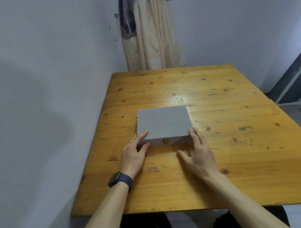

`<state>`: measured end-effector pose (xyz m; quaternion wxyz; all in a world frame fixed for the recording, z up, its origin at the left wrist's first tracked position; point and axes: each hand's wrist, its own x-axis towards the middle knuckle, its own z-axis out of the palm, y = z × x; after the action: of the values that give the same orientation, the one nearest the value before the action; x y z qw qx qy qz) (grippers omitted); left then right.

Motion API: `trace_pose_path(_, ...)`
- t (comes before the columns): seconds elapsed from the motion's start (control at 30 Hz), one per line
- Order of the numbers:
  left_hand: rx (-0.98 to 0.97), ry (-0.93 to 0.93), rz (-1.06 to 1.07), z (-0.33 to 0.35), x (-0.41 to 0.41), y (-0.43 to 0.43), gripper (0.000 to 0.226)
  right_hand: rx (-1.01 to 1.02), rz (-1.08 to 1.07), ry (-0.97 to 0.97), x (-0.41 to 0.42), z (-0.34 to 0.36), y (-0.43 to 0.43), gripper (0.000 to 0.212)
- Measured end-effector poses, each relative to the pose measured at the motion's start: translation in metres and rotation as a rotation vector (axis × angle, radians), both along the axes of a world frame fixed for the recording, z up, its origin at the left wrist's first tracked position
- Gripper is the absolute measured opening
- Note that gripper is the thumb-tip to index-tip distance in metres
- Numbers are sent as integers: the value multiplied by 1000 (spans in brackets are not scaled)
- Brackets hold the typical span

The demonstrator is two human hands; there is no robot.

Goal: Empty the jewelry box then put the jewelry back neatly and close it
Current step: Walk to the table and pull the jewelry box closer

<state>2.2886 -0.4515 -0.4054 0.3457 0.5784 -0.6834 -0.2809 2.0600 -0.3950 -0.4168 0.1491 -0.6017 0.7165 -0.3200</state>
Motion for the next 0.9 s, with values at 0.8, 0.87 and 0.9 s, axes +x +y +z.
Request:
trace_pose_path(0.8, -38, -58, 82, -14, -2, -2, 47, -271, -15, 262, 10, -20, -40, 65)
trace_pose_path(0.87, -43, -67, 85, -14, -2, -2, 47, -259, -29, 198, 12, -18, -39, 59)
trace_pose_path(0.9, -46, -73, 87, -14, -2, -2, 47, -259, -33, 167, 13, -16, -40, 56)
